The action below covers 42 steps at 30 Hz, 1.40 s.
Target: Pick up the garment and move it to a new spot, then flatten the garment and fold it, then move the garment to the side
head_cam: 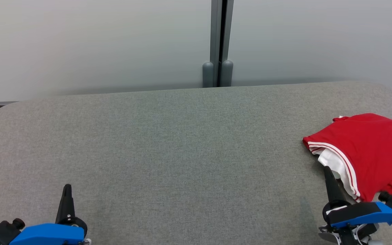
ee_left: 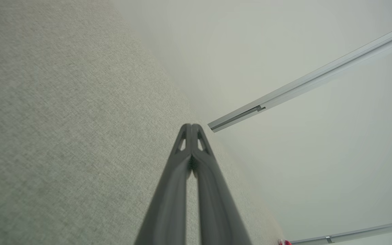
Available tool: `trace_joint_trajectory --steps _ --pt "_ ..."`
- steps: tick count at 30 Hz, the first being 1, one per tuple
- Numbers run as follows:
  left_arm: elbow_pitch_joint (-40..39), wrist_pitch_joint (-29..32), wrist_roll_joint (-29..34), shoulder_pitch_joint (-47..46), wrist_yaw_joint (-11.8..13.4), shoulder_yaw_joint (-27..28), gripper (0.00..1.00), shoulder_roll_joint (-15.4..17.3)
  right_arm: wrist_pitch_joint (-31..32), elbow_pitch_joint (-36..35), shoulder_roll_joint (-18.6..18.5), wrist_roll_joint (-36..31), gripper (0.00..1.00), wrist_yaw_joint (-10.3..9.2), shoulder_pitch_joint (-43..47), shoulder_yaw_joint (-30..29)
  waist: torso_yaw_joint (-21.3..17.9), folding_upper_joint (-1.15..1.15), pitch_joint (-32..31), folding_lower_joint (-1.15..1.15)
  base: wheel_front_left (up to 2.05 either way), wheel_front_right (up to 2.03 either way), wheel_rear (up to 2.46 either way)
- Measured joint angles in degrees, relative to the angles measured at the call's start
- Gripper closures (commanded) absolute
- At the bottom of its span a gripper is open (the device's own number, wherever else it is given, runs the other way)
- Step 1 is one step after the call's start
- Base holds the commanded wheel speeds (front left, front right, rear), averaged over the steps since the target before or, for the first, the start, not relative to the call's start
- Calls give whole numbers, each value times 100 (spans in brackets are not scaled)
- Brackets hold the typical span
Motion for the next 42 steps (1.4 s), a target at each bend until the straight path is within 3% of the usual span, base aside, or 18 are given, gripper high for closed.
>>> trace_joint_trajectory --steps 42 --pt "-201 598 -2056 -326 0 160 100 -154 612 -357 -12 2270 100 -1 15 -265 55 0 -48 0 0 0 0"
